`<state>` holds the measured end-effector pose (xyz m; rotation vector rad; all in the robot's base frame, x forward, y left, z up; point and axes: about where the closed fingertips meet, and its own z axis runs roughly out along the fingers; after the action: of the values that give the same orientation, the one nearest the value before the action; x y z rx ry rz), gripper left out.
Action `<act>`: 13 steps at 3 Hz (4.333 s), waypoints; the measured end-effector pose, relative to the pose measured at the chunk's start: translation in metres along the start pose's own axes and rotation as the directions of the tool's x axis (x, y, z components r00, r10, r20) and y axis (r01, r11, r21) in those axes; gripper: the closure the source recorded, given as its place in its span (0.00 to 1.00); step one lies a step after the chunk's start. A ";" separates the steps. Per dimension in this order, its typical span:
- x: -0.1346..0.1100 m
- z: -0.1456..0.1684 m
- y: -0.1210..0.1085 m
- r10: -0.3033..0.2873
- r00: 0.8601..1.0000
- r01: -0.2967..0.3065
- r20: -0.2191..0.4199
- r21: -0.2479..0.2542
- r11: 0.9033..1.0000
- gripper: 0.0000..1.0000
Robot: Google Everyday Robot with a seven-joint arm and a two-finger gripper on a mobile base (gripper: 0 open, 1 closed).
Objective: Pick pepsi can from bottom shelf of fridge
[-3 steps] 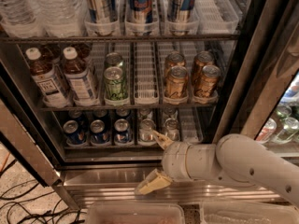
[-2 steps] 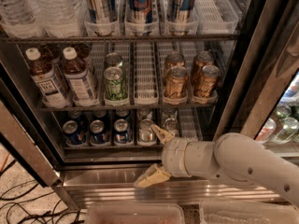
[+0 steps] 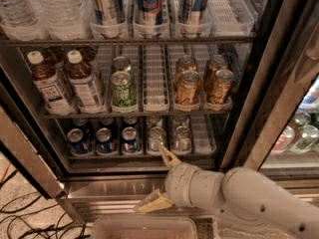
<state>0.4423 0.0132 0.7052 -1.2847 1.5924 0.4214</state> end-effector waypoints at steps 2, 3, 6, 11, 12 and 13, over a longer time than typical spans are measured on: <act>-0.028 0.077 0.010 -0.064 0.978 0.040 0.200 0.123 0.992 0.00; -0.041 0.101 0.006 -0.021 0.958 -0.039 0.285 0.201 0.979 0.00; -0.019 0.135 -0.005 0.099 0.940 -0.165 0.326 0.180 0.970 0.00; -0.001 0.232 0.049 0.180 0.901 -0.299 0.395 0.264 0.917 0.00; -0.010 0.242 0.044 0.185 0.893 -0.311 0.411 0.264 0.913 0.00; -0.018 0.248 0.037 0.177 0.882 -0.331 0.437 0.305 0.893 0.00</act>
Offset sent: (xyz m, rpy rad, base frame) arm 0.0593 0.1049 -0.0623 0.4379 -0.1705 -0.1014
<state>0.5269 0.2262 0.6013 -0.6435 1.4067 0.4844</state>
